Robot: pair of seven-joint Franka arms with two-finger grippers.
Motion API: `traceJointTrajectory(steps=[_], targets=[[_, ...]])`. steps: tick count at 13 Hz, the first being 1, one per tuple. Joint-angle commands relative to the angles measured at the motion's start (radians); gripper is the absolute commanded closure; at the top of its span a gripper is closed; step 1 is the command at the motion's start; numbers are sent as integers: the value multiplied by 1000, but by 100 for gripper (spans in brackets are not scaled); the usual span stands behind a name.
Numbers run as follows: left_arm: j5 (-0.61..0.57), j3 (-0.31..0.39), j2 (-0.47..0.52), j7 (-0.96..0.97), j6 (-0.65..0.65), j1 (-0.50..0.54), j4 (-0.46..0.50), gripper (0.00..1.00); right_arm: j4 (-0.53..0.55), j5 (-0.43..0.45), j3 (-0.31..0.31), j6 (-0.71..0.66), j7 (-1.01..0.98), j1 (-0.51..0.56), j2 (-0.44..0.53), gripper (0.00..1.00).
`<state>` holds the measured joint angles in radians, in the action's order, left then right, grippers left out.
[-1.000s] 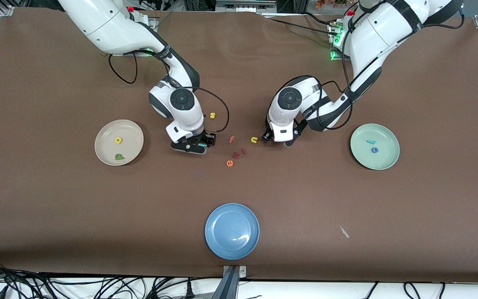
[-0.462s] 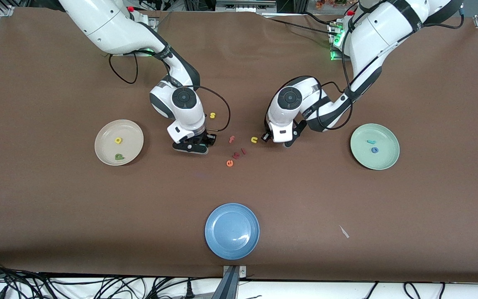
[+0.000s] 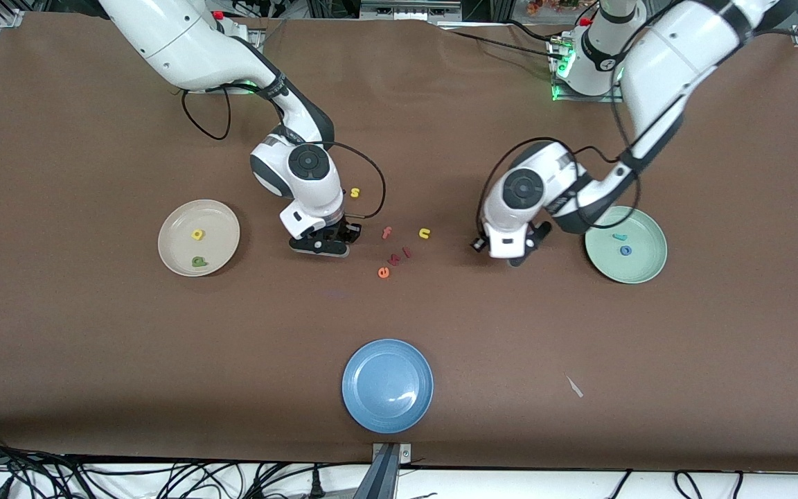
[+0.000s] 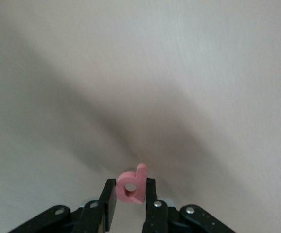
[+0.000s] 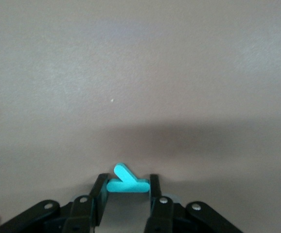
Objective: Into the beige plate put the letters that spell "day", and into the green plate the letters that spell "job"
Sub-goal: 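Drop the Y on the white plate while the left gripper drops the pink D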
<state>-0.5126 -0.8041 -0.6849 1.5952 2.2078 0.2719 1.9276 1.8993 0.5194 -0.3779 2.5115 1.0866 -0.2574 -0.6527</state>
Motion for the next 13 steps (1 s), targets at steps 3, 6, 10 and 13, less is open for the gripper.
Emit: traceJointTrajectory(steps=[3,6,10,13], targets=[[-13,-250,41,-401,-288,413,19,94,21,-2,8,-196,-208,70,142,73],[-46,-239,39,-640,-333,528,27,93,122,-68,8,-255,-469,180,283,73],[-107,-181,-2,-767,-320,575,31,92,300,-73,52,-263,-715,285,453,71],[-110,-171,-31,-762,-257,572,28,86,372,-120,85,-295,-740,287,489,51]])
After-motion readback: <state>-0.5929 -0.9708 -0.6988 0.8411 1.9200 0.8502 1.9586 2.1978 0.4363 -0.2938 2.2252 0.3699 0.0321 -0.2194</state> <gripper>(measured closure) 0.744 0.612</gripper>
